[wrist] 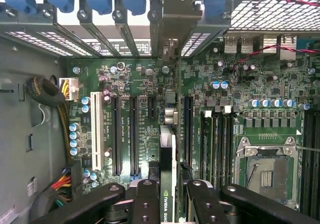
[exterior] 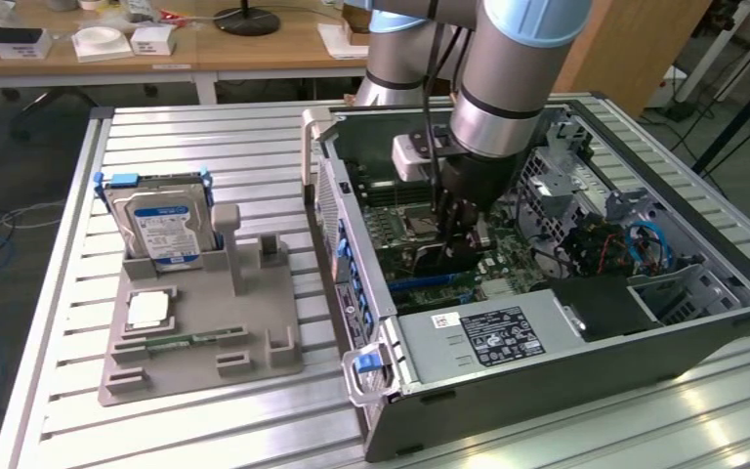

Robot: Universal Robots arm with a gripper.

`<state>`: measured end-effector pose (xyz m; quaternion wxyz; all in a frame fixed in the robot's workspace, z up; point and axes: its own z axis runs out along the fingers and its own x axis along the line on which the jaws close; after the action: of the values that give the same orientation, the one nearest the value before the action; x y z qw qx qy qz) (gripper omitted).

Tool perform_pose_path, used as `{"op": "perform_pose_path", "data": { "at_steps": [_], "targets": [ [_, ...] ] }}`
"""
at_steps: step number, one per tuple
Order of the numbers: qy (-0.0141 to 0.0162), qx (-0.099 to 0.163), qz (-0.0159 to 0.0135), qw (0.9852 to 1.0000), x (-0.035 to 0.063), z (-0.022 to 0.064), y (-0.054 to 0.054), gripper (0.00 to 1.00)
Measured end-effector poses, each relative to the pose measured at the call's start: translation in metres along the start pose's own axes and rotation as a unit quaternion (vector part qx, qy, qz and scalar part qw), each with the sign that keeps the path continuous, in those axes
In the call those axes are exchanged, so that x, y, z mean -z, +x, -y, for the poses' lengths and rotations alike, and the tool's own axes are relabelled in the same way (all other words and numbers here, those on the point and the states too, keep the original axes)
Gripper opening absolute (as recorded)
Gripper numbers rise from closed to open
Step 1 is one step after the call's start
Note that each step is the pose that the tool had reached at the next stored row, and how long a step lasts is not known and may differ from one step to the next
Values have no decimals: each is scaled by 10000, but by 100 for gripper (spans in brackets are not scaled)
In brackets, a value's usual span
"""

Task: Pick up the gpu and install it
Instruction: 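Insert the gpu into the slot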

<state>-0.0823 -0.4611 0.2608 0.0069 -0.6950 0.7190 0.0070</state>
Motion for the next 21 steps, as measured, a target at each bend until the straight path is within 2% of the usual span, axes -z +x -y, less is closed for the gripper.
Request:
{"op": "perform_pose_path", "data": {
  "at_steps": [21],
  "targets": [
    [0, -2, -1, 10000, -8, -17, -9, 26]
  ]
}}
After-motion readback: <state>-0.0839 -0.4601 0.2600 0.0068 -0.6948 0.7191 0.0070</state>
